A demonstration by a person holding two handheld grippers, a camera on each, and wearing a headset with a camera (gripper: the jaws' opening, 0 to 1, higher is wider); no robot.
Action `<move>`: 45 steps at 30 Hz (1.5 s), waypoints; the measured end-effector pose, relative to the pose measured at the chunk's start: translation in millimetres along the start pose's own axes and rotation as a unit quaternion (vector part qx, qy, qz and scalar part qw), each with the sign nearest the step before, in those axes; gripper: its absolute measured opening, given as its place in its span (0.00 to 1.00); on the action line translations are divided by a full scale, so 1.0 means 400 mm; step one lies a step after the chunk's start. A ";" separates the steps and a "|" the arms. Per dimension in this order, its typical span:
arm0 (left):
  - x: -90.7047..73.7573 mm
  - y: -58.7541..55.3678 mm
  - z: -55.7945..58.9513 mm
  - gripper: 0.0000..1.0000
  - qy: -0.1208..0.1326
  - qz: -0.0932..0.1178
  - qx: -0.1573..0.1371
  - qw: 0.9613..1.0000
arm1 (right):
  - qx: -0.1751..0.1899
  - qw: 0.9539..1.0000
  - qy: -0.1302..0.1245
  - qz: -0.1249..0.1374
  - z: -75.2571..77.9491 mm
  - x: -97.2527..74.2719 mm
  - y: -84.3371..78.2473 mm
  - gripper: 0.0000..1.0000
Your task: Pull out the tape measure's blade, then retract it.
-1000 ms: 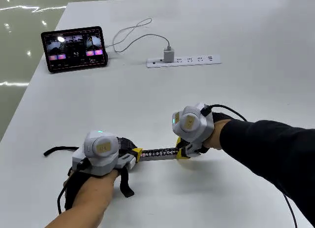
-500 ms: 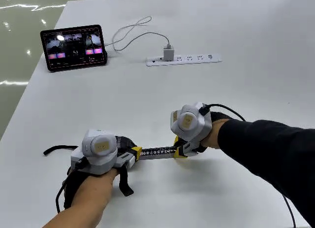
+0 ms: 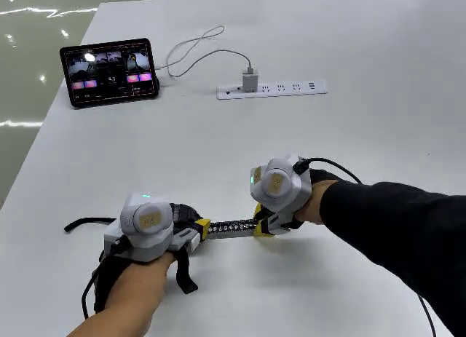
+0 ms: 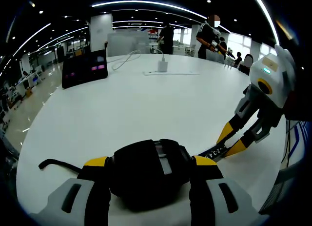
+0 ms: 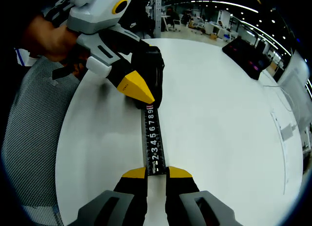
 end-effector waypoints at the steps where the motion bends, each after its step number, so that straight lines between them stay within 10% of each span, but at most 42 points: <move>1: 0.000 0.000 0.000 0.61 0.000 0.000 0.000 1.000 | 0.002 1.000 0.000 0.002 0.000 0.001 0.001 0.09; 45: 0.001 0.001 -0.002 0.61 -0.004 0.001 -0.005 1.000 | 0.014 0.999 0.002 0.046 -0.001 0.037 0.066 0.09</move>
Point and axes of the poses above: the centre of the closed fingertips' face, and the gripper's own axes: x roughly forward along the fingers, z roughly to its right, y roughly out of its top, the point moved 2 cm from there along -x, roughly backward along the fingers, and after that the axes turned 8 degrees about y, right-handed, at the moved point
